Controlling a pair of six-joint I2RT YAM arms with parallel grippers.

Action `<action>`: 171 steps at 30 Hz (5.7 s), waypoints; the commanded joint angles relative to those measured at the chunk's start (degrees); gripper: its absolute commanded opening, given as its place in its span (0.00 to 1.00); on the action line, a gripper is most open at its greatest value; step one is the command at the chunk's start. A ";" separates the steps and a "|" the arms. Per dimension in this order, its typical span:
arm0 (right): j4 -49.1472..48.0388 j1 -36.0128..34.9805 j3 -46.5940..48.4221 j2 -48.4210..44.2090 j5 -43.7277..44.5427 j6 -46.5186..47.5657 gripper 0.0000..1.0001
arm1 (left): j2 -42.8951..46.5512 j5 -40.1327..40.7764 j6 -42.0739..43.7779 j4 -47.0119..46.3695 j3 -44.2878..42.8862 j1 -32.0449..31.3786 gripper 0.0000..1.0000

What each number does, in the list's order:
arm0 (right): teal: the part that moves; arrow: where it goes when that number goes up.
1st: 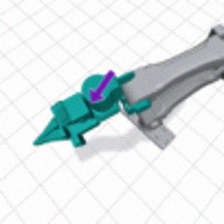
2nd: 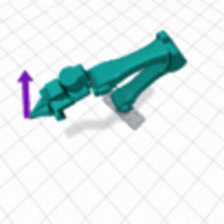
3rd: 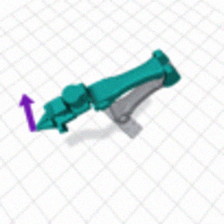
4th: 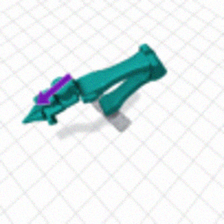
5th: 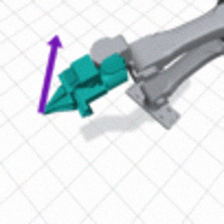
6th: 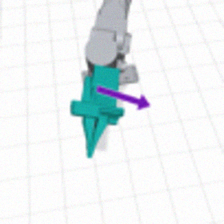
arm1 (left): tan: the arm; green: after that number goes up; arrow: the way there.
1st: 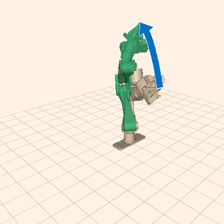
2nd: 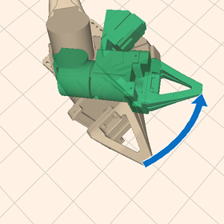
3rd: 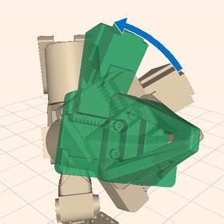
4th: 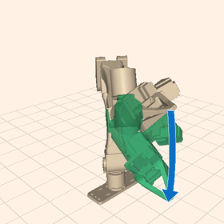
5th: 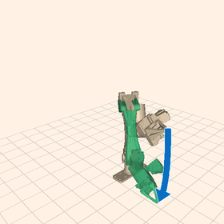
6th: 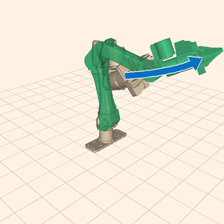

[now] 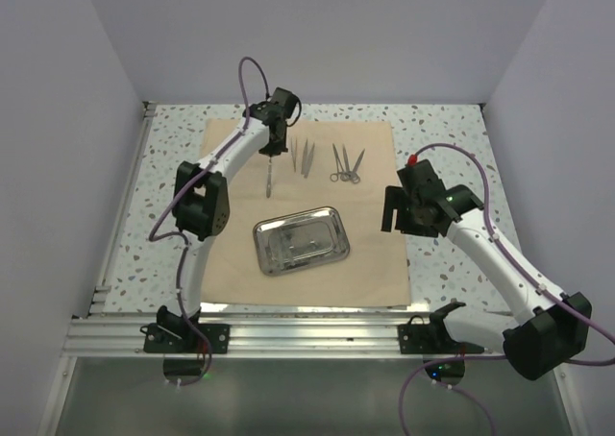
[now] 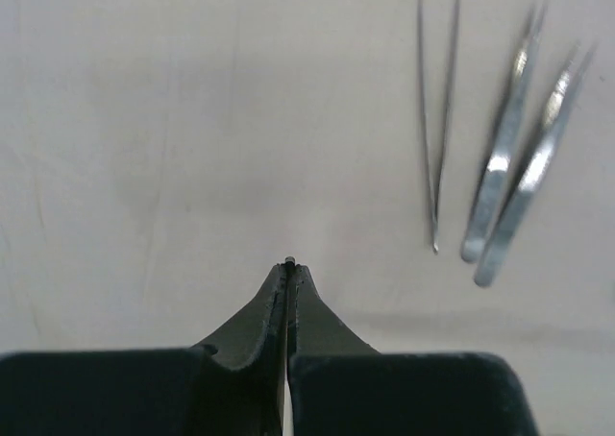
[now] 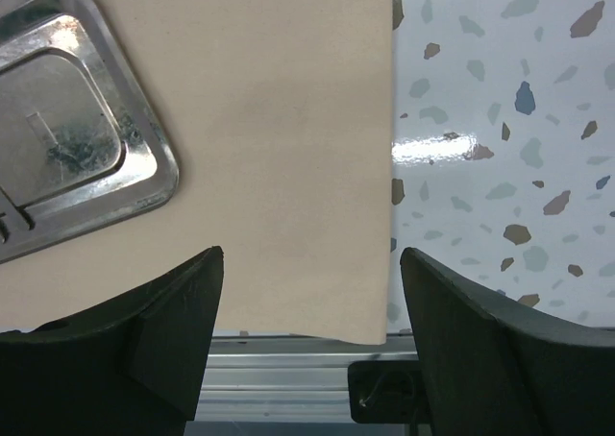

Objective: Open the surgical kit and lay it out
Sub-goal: Place the medical item in the surgical kit, then pick up the medical item from the container, then place the medical item in the surgical kit, then pick up the medical item from the container.

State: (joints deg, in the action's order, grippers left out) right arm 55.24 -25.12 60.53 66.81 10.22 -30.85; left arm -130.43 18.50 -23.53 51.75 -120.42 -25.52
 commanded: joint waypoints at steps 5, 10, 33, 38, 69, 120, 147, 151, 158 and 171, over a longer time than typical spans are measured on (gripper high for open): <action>3.73 -0.27 2.75 0.43 3.05 -0.26 0.78 | -7.37 11.11 7.09 -11.57 -7.54 2.66 0.00; 4.26 -0.27 3.10 1.13 3.93 -0.26 0.78 | -9.93 14.19 10.69 -17.02 -9.48 3.98 0.00; -2.07 -0.19 -0.50 -2.28 -1.33 -1.14 0.77 | 26.35 -3.01 -7.57 -8.41 38.54 -5.92 0.59; -2.25 -0.19 -2.79 -4.93 -2.66 -1.05 0.77 | 33.12 -10.49 -15.13 -10.00 48.69 -10.69 0.57; 3.64 -0.28 -2.61 -10.29 -3.01 3.52 0.78 | 32.70 -12.61 -31.49 -12.19 58.46 -24.93 0.45; 1.53 -0.28 -2.88 -9.24 -1.52 1.41 0.78 | 26.46 2.50 -20.70 8.12 24.36 -15.72 0.00; 1.27 -0.27 3.98 1.39 2.18 1.23 0.78 | -1.58 2.15 2.61 -1.21 0.63 4.69 0.33; 0.57 -0.27 4.07 1.57 1.38 1.14 0.78 | 1.84 1.98 1.82 -0.42 2.64 4.69 0.53; -0.49 -0.27 2.40 -0.97 0.07 1.06 0.78 | 14.40 -5.05 -5.19 2.57 15.36 2.50 0.49; 2.14 -0.28 -1.12 -9.85 -2.22 0.53 0.78 | 36.92 -12.61 -22.26 -8.32 56.16 -13.85 0.48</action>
State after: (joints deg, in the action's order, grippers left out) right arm 56.29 -25.12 60.62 58.54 9.47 -29.63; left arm -94.61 7.92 -40.03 48.88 -67.42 -38.94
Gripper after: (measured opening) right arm 0.779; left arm 0.480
